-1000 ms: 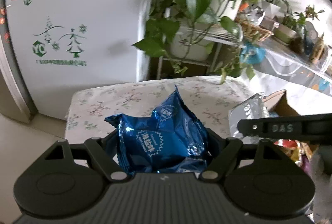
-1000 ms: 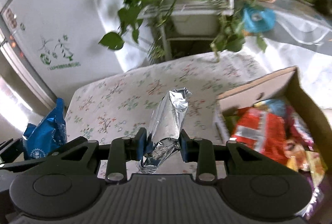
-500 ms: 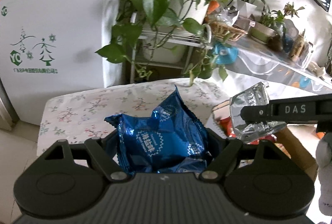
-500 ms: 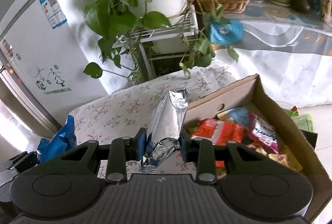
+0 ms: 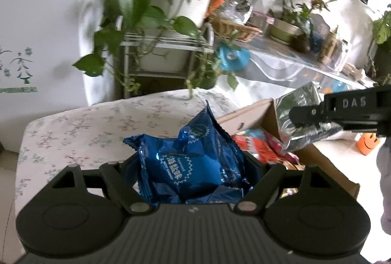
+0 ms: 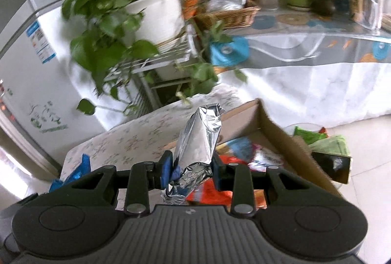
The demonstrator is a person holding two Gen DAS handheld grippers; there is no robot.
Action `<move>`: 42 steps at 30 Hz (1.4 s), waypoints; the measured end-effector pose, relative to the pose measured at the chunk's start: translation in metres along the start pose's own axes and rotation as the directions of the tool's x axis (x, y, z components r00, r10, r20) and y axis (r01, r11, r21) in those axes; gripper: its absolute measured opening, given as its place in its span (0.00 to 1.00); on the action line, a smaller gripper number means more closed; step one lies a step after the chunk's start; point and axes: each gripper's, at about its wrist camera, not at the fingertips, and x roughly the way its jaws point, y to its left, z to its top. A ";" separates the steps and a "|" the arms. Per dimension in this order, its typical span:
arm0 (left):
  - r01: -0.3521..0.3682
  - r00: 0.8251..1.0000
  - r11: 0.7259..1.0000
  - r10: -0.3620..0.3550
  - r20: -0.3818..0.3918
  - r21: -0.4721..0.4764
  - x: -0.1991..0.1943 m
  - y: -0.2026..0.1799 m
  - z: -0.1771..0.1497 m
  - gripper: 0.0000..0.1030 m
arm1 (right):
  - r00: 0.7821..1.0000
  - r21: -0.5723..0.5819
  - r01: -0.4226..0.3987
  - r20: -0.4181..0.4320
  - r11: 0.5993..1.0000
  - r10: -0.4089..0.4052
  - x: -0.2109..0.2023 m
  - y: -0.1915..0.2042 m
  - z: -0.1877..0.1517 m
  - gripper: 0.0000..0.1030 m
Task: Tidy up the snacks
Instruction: 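Lift and carry the blue bag with the left tool while the right tool carries the silver bag, then open both tools over the box, dropping the blue and silver bags inside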
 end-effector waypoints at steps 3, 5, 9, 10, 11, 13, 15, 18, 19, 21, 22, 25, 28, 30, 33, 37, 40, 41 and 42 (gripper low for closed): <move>0.034 0.999 0.999 -0.034 -0.010 0.017 0.005 -0.014 -0.002 0.79 | 1.000 0.024 0.030 0.010 0.999 -0.030 -0.005 -0.016 0.001 0.38; 0.056 0.998 0.998 -0.055 -0.017 0.041 0.008 -0.026 -0.005 0.79 | 0.999 0.038 0.049 0.014 0.998 -0.050 -0.009 -0.027 0.001 0.38; 0.105 0.994 0.991 -0.103 -0.028 0.077 0.013 -0.047 -0.009 0.79 | 0.997 0.062 0.081 0.013 0.995 -0.082 -0.014 -0.046 0.000 0.38; 0.119 0.993 0.989 -0.117 -0.032 0.085 0.015 -0.053 -0.010 0.79 | 0.996 0.065 0.087 0.010 0.994 -0.088 -0.014 -0.050 -0.001 0.38; 0.131 0.991 0.987 -0.128 -0.034 0.092 0.015 -0.058 -0.011 0.79 | 0.996 0.067 0.091 0.008 0.994 -0.091 -0.014 -0.052 -0.001 0.38; 0.156 0.987 0.981 -0.153 -0.041 0.111 0.018 -0.070 -0.014 0.79 | 0.995 0.071 0.096 0.004 0.993 -0.096 -0.016 -0.057 -0.002 0.38; 0.178 0.984 0.976 -0.172 -0.051 0.128 0.021 -0.080 -0.017 0.79 | 0.995 0.073 0.099 -0.004 0.992 -0.099 -0.016 -0.060 -0.003 0.38; 0.209 0.977 0.966 -0.199 -0.077 0.152 0.026 -0.094 -0.024 0.79 | 0.994 0.071 0.105 -0.017 0.992 -0.104 -0.016 -0.063 -0.005 0.38; 0.216 0.975 0.963 -0.204 -0.088 0.159 0.028 -0.098 -0.027 0.79 | 0.994 0.071 0.105 -0.020 0.992 -0.104 -0.016 -0.064 -0.005 0.38; 0.227 0.972 0.960 -0.212 -0.105 0.167 0.033 -0.105 -0.031 0.80 | 0.994 0.074 0.108 -0.030 0.991 -0.106 -0.015 -0.067 -0.006 0.38; 0.235 0.969 0.957 -0.217 -0.114 0.172 0.036 -0.108 -0.034 0.81 | 0.993 0.076 0.112 -0.036 0.991 -0.109 -0.014 -0.068 -0.007 0.38; 0.246 0.966 0.951 -0.224 -0.128 0.186 0.041 -0.117 -0.040 0.88 | 0.991 0.070 0.123 -0.056 0.990 -0.119 -0.012 -0.069 -0.008 0.39; 0.263 0.960 0.949 -0.238 -0.151 0.176 0.044 -0.120 -0.042 0.96 | 0.990 0.045 0.128 -0.071 0.991 -0.124 -0.011 -0.067 -0.010 0.58; 0.241 0.963 0.957 -0.216 -0.158 0.162 0.044 -0.119 -0.041 0.97 | 0.989 0.043 0.133 -0.078 0.990 -0.129 -0.010 -0.066 -0.011 0.60; 0.224 0.966 0.963 -0.200 -0.161 0.149 0.041 -0.113 -0.037 0.97 | 0.988 0.030 0.138 -0.075 0.990 -0.135 -0.011 -0.064 -0.011 0.67; 0.190 0.973 0.974 -0.170 -0.156 0.126 0.038 -0.104 -0.032 0.97 | 0.987 0.021 0.146 -0.074 0.989 -0.144 -0.012 -0.064 -0.010 0.74; 0.168 0.978 0.980 -0.151 -0.146 0.110 0.035 -0.098 -0.027 0.97 | 0.984 0.007 0.161 -0.073 0.987 -0.160 -0.013 -0.062 -0.010 0.78; 0.159 0.979 0.981 -0.143 -0.142 0.108 0.034 -0.096 -0.026 0.97 | 0.984 0.000 0.165 -0.072 0.986 -0.165 -0.013 -0.061 -0.010 0.78; 0.149 0.981 0.983 -0.133 -0.139 0.106 0.033 -0.095 -0.024 0.97 | 0.983 -0.008 0.172 -0.070 0.985 -0.172 -0.014 -0.060 -0.010 0.80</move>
